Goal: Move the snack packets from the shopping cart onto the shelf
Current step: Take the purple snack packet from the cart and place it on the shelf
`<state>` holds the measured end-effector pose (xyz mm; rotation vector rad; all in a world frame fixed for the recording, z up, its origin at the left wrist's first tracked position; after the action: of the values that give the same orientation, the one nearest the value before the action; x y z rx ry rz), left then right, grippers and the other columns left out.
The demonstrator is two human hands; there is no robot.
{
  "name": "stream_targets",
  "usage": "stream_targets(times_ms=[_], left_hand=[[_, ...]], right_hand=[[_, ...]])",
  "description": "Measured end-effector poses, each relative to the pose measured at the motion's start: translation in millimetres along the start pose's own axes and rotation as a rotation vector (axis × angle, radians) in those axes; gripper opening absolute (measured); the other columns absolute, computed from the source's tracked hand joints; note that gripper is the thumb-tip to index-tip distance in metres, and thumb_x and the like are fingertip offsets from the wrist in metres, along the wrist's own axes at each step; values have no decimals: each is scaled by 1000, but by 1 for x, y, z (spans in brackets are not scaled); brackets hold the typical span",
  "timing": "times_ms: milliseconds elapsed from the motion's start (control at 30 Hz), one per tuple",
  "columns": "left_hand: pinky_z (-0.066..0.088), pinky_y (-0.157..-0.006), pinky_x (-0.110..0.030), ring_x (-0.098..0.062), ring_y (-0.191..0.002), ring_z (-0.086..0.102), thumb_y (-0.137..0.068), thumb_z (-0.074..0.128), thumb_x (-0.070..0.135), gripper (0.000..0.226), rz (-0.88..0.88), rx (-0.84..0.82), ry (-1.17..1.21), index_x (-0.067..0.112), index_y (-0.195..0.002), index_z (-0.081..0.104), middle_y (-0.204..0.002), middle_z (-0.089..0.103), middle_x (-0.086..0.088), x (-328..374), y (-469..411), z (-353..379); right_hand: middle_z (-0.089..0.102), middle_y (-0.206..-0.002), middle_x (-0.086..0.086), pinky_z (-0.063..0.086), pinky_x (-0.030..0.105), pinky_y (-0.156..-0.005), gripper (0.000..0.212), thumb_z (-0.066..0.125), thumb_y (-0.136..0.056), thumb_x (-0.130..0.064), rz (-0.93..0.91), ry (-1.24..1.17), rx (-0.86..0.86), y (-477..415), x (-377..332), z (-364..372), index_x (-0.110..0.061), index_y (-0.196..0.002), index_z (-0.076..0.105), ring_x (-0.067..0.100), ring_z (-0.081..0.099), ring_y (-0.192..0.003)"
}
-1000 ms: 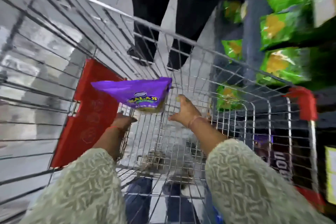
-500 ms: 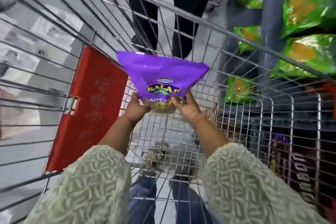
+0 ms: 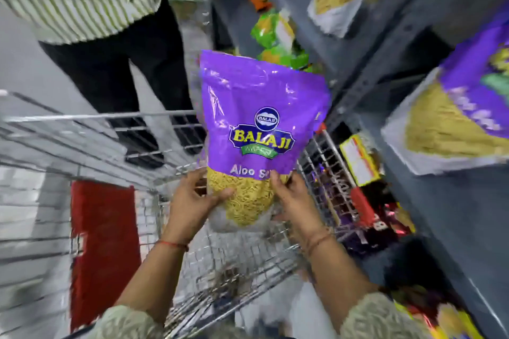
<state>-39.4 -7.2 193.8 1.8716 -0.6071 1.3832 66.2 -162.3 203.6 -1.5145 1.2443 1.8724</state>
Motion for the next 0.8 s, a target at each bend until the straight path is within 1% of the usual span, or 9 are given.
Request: stream_targets(times_ms=[167, 233, 300, 367, 433, 533, 633, 700, 800], left_hand=[[46, -58, -5, 10, -55, 58, -51, 80, 36, 34, 161, -234, -4, 29, -79, 60, -59, 68, 28, 64, 30, 66], [48, -62, -9, 12, -54, 59, -56, 83, 23, 30, 227, -311, -13, 29, -76, 61, -54, 67, 29, 83, 49, 99], [53, -71, -23, 3, -62, 64, -43, 81, 43, 38, 279, -379, -26, 30, -75, 63, -62, 72, 21, 94, 67, 130], [54, -79, -36, -19, -76, 69, -34, 77, 55, 49, 338, -448, -31, 31, -75, 63, -75, 74, 5, 101, 88, 168], [53, -83, -42, -27, -82, 67, -38, 76, 47, 47, 359, -532, -6, 31, -79, 62, -84, 72, -9, 109, 113, 208], [56, -72, -22, -2, -69, 65, -40, 78, 30, 47, 346, -721, 50, 24, -83, 61, -70, 74, 12, 117, 139, 266], [53, -68, -16, 9, -62, 61, -53, 81, 6, 41, 375, -840, 24, 23, -82, 58, -75, 69, 11, 128, 144, 322], [52, -68, -13, 10, -63, 60, -55, 80, 6, 40, 403, -935, 3, 21, -84, 57, -79, 67, 9, 139, 144, 358], [51, -60, -9, 8, -60, 62, -62, 70, -12, 40, 393, -1077, -17, 16, -86, 55, -61, 72, 17, 146, 141, 405]], right_hand=[[65, -103, 16, 50, 43, -90, 51, 65, -66, -56, -215, 48, 243, 63, -37, -68, -17, -96, 53, 29, 62, -99], [66, -100, 6, 53, 25, -84, 47, 73, -67, -35, -260, -6, 306, 94, -43, -104, -15, -104, 52, 9, 64, -91], [62, -89, -6, 49, 8, -68, 38, 73, -70, -5, -286, -53, 330, 122, -45, -138, -18, -96, 49, -11, 60, -71], [60, -84, -10, 46, 6, -61, 43, 72, -67, 5, -303, -37, 410, 154, -42, -176, -21, -90, 46, -15, 58, -62], [62, -85, -11, 50, 11, -65, 47, 76, -63, 3, -329, -20, 526, 184, -37, -213, -21, -92, 48, -11, 60, -66], [66, -87, -9, 53, 24, -74, 50, 83, -57, -9, -341, -5, 708, 218, -26, -259, -20, -95, 52, 6, 63, -79], [68, -90, -8, 54, 33, -79, 55, 85, -48, -28, -343, -20, 863, 239, -22, -296, -26, -92, 52, 13, 65, -85], [66, -89, -9, 53, 38, -81, 51, 85, -52, -21, -355, -55, 961, 243, -20, -319, -27, -88, 50, 14, 63, -83], [65, -88, -7, 52, 40, -81, 49, 84, -55, -12, -367, -86, 1075, 241, -17, -343, -28, -85, 48, 15, 61, -82]])
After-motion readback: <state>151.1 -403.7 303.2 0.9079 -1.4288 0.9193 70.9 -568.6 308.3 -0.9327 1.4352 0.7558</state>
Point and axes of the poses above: each hand's wrist, its own y-axis away from the middle knuckle, its own z-axis out of the palm, x = y × z, the point moved 2 cm from there along -y, towards the middle knuckle
